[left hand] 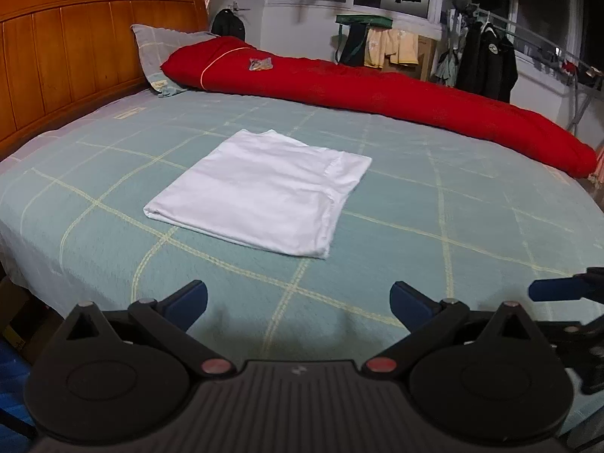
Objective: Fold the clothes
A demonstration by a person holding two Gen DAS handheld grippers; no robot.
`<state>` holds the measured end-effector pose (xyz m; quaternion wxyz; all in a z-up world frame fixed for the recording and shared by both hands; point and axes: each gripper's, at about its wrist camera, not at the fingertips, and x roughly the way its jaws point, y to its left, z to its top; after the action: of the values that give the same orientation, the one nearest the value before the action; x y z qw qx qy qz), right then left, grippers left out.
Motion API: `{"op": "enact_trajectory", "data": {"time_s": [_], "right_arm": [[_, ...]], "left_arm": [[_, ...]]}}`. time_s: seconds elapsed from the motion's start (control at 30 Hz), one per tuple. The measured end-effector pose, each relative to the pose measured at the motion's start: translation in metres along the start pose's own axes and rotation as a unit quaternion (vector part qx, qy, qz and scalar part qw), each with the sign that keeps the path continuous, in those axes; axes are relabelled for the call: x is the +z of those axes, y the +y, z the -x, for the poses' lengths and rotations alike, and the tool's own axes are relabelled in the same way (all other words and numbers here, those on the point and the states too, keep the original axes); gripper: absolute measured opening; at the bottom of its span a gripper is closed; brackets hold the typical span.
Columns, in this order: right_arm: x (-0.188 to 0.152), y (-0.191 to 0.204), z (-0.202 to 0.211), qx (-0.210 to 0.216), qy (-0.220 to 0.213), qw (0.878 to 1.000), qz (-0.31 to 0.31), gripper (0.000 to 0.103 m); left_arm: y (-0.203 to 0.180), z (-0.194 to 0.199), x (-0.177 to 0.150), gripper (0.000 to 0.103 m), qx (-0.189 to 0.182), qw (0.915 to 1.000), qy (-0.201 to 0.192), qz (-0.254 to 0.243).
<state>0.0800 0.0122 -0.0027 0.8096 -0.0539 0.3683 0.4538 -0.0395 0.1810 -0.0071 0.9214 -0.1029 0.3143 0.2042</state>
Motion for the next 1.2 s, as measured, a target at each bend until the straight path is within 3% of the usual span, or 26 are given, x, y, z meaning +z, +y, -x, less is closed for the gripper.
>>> {"op": "enact_trajectory", "data": {"time_s": [0.27,0.6,0.73,1.2], "right_arm": [[-0.016,0.019,0.022,-0.018,-0.007,1.0,0.01,0.103],[-0.043,0.044,0.053,-0.026,-0.026,0.999,0.028,0.103],[-0.051,0.056,0.059,-0.027,-0.023,0.998,0.045,0.103],[-0.053,0.081,0.071,-0.04,-0.034,0.996,0.077,0.103]], "left_arm": [[-0.015,0.031,-0.01,0.102,0.007,0.9998,-0.002,-0.02],[-0.019,0.069,-0.031,0.102,0.016,0.9999,-0.004,-0.001],[-0.019,0.079,-0.038,0.102,0.036,0.9993,0.006,0.005],[-0.016,0.098,-0.039,0.102,0.04,0.9992,-0.002,0.003]]}}
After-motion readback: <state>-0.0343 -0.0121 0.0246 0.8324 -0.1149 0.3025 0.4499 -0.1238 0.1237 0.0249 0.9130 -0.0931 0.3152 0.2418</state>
